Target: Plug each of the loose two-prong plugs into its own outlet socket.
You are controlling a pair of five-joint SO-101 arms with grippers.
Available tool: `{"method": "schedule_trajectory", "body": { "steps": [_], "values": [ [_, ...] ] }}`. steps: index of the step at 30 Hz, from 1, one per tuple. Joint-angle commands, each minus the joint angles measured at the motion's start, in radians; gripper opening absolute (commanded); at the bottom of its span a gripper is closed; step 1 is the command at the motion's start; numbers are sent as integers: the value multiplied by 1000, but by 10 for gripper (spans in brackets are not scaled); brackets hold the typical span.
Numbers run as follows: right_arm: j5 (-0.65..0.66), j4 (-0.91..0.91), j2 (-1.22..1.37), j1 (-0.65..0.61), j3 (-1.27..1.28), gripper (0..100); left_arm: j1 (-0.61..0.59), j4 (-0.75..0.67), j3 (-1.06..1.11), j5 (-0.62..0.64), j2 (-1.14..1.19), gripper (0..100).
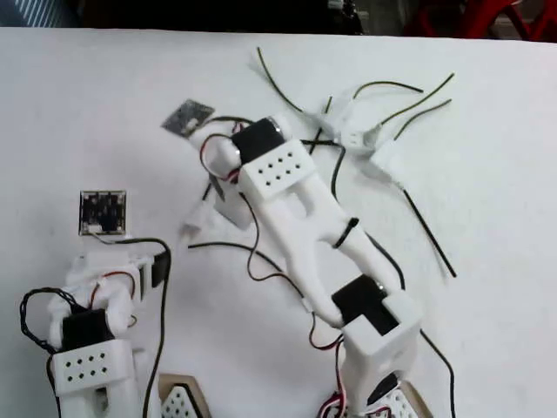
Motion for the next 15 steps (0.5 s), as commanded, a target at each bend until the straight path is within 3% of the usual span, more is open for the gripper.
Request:
{"method": "schedule_trajectory", "body": {
  "steps": [1, 15],
  "values": [
    [-2, 15, -36, -1, 94, 100, -4, -23, -5, -3, -21, 331],
    [-2, -59, -358, 7, 580, 102, -4, -23, -5, -3, -21, 331]
  ]
}}
